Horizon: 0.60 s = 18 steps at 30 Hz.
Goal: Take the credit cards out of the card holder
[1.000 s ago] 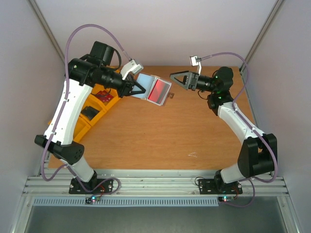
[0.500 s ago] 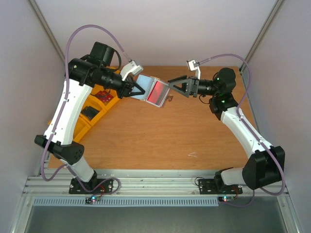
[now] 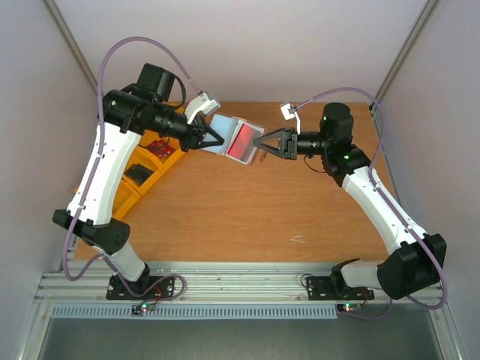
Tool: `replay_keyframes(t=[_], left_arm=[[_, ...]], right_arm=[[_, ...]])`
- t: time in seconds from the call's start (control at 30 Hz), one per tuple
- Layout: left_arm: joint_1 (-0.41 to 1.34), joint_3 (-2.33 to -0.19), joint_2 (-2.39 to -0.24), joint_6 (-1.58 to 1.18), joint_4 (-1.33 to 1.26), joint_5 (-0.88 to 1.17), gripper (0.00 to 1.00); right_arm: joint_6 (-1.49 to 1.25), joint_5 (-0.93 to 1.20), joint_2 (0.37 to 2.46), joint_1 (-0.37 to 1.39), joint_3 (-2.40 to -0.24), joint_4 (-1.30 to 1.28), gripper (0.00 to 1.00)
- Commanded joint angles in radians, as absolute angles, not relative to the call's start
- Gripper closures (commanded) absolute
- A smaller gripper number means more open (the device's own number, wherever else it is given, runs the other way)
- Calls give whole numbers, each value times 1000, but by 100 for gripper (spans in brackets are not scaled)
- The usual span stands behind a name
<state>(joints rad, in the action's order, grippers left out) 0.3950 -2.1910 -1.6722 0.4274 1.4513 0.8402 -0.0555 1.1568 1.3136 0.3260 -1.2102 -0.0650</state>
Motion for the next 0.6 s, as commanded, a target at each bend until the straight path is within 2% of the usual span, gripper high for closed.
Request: replay_keyframes(t=[0.0,0.03,0.07,0.13,0.2,0.23,0.33,0.43,0.53,0.57], left_arm=[[400,-2201,-1646,429,1427,845,100],[400,-2192,-1645,414,1402,800,97],[399,-2180,-1641,389,1370,733,90],[396,-2150,-1640,306,1312,566,63],[392,-2124,-1641,265,1266,401,45],[389,-2115,-1642,258,1251,333,41],[373,-2118,-1641,230,1215,228,37],[346,-2158,-1641,199,1204,228,35],[345,-2188,-1645,212,1231,331,35],[346,-2193,-1646,220,1247,414,39]], right_arm=[[10,1155,1287,333,-1245,-131,99],[26,1152,1285,333,-1251,-145,99],[36,1148,1284,333,-1258,-161,99],[56,1126,1286,333,-1276,-196,99],[86,1081,1295,333,-1304,-265,99],[105,1050,1302,333,-1324,-319,99],[161,906,1324,333,-1397,-490,99],[204,671,1348,346,-1476,-666,99],[234,598,1366,371,-1518,-737,99],[235,597,1370,379,-1524,-737,99]])
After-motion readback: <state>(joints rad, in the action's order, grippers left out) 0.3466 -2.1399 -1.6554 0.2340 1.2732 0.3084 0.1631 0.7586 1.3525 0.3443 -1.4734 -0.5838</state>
